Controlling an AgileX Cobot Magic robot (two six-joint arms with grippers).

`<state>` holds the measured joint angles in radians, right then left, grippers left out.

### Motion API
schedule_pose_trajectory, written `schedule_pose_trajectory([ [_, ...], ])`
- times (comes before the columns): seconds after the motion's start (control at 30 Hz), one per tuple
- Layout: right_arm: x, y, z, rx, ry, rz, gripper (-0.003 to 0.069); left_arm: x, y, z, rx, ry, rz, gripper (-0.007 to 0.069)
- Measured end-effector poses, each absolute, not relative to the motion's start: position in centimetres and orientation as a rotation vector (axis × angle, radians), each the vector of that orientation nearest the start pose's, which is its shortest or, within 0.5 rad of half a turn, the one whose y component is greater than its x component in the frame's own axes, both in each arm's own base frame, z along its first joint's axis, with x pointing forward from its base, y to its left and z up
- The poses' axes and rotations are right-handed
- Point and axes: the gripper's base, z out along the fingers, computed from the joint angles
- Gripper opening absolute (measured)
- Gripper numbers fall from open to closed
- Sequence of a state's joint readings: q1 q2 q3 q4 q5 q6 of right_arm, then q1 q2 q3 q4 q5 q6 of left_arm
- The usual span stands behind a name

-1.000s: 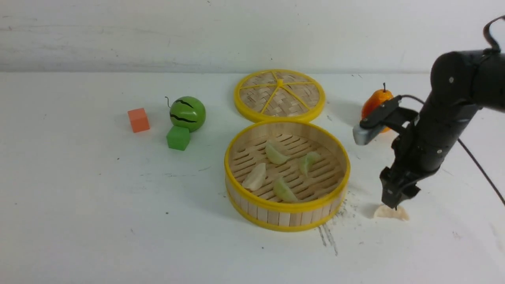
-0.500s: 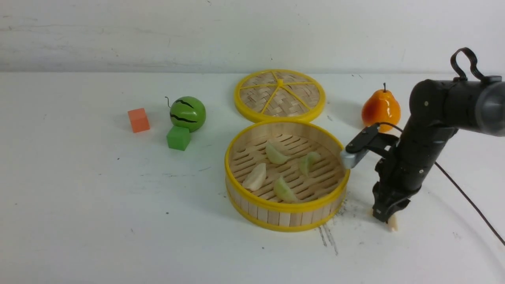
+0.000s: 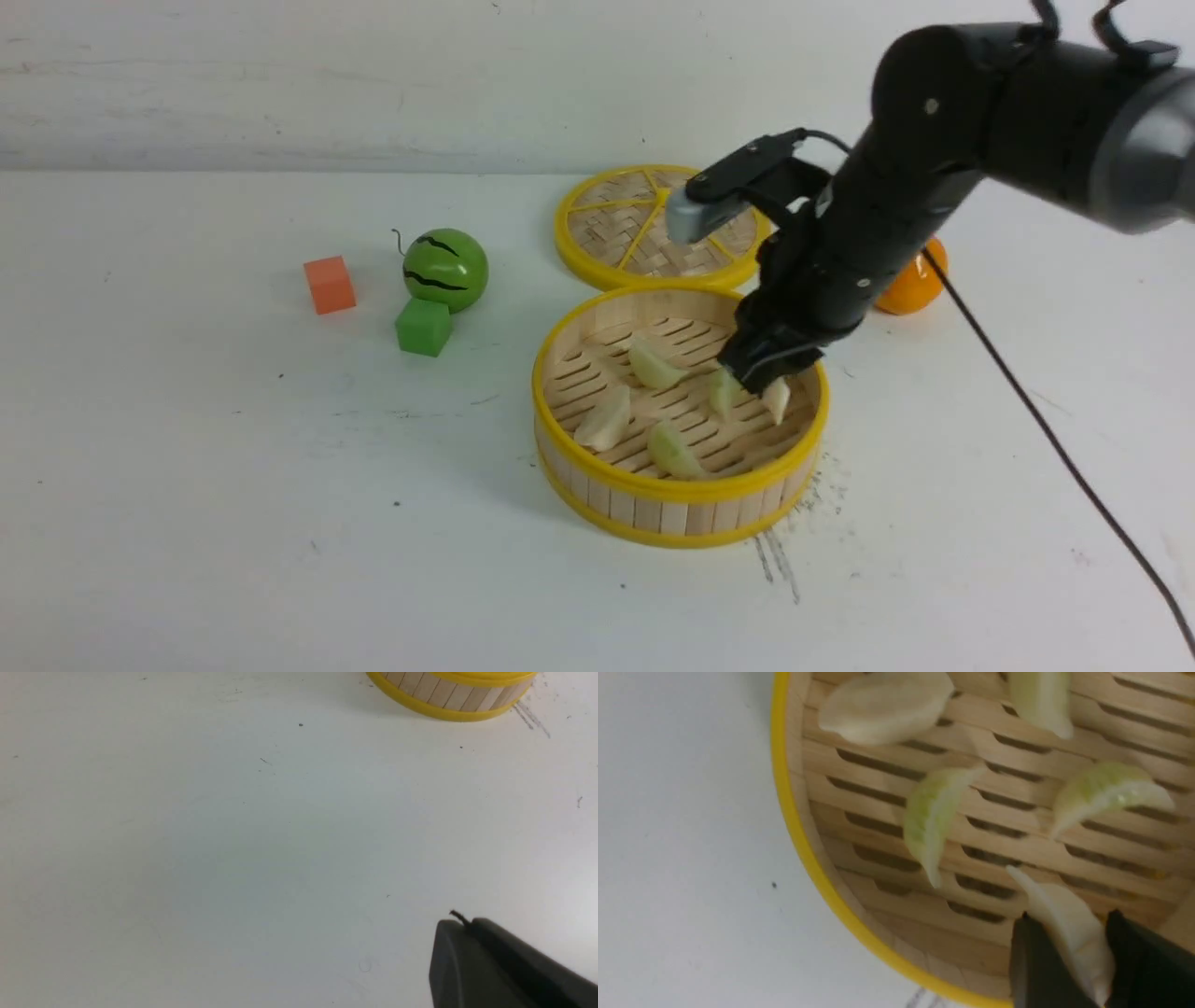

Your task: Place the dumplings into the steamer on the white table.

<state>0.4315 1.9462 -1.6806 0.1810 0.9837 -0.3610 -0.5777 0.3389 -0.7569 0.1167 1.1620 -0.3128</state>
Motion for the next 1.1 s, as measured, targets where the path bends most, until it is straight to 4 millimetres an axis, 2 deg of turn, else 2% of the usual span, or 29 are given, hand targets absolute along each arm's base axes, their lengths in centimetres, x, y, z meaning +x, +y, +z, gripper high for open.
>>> schedule_pose_trajectory([
  [0.07, 38.8, 19.8, 24.9, -0.946, 2.572, 0.256, 0.0184, 2.7, -0.6, 33.8, 0.29, 2.238, -0.337, 0.0011],
  [0.1, 38.8, 19.9, 24.9, -0.94, 2.571, 0.257, 0.0184, 2.7, -0.6, 33.8, 0.29, 2.241, -0.336, 0.0011],
  [0.13, 39.4, 20.2, 23.2, -0.901, 2.603, 0.258, 0.0184, 2.6, -0.5, 33.5, 0.291, 2.269, -0.324, 0.0012],
  [0.17, 39.7, 20.2, 22.4, -0.875, 2.624, 0.254, 0.0184, 2.4, -0.4, 33.4, 0.292, 2.286, -0.316, 0.0013],
  [0.27, 40.2, 20.2, 20.7, -0.813, 2.674, 0.229, 0.0187, 1.8, 0.0, 32.8, 0.289, 2.282, -0.321, 0.0014],
  [0.37, 40.3, 20.1, 20.3, -0.774, 2.694, 0.208, 0.023, 1.0, 0.5, 32.0, 0.272, 2.258, -0.343, 0.0014],
  [0.4, 40.3, 20.0, 20.3, -0.754, 2.7, 0.2, 0.0302, 0.0, 1.1, 31.0, 0.239, 2.223, -0.377, 0.0015],
  [0.43, 40.3, 20.0, 20.3, -0.751, 2.701, 0.2, 0.0311, 0.0, 1.1, 30.9, 0.237, 2.226, -0.376, 0.0015],
  [0.47, 40.2, 20.0, 20.5, -0.747, 2.706, 0.199, 0.0366, -0.4, 1.4, 30.3, 0.218, 2.206, -0.395, 0.0017],
  [0.53, 39.9, 19.8, 21.4, -0.745, 2.715, 0.206, 0.0428, -1.0, 1.8, 29.6, 0.189, 2.158, -0.43, 0.0017],
  [0.6, 39.5, 19.7, 22.9, -0.733, 2.7, 0.223, 0.0451, -1.4, 2.0, 29.3, 0.172, 2.106, -0.46, 0.0019],
  [0.67, 38.6, 19.4, 25.8, -0.711, 2.648, 0.259, 0.0445, -1.4, 2.0, 29.3, 0.159, 2.054, -0.488, 0.002],
  [0.77, 36.2, 18.5, 31.7, -0.669, 2.509, 0.32, 0.0352, -1.1, 1.8, 29.7, 0.154, 1.99, -0.517, 0.002],
  [0.8, 35.5, 18.2, 32.8, -0.659, 2.479, 0.334, 0.0325, -1.0, 1.7, 29.8, 0.154, 1.979, -0.521, 0.0022],
  [0.87, 33.3, 17.2, 35.5, -0.633, 2.394, 0.36, 0.0221, -0.9, 1.6, 29.8, 0.154, 1.955, -0.531, 0.0024],
  [0.9, 32.8, 17.0, 35.9, -0.629, 2.383, 0.364, 0.0199, -0.8, 1.6, 29.8, 0.154, 1.953, -0.532, 0.0024],
  [0.93, 30.9, 16.2, 37.3, -0.615, 2.32, 0.388, 0.011, -0.7, 1.4, 29.6, 0.154, 1.955, -0.532, 0.0025],
  [1.0, 28.6, 15.2, 38.0, -0.61, 2.264, 0.409, 0.0022, -0.5, 1.3, 29.2, 0.156, 1.968, -0.531, 0.0028],
  [1.07, 26.2, 14.2, 38.7, -0.608, 2.183, 0.431, -0.0018, -0.4, 1.3, 29.0, 0.156, 1.978, -0.529, 0.0028],
  [1.1, 25.9, 14.1, 39.1, -0.607, 2.166, 0.434, -0.0018, -0.4, 1.2, 28.9, 0.156, 1.979, -0.529, 0.0028],
])
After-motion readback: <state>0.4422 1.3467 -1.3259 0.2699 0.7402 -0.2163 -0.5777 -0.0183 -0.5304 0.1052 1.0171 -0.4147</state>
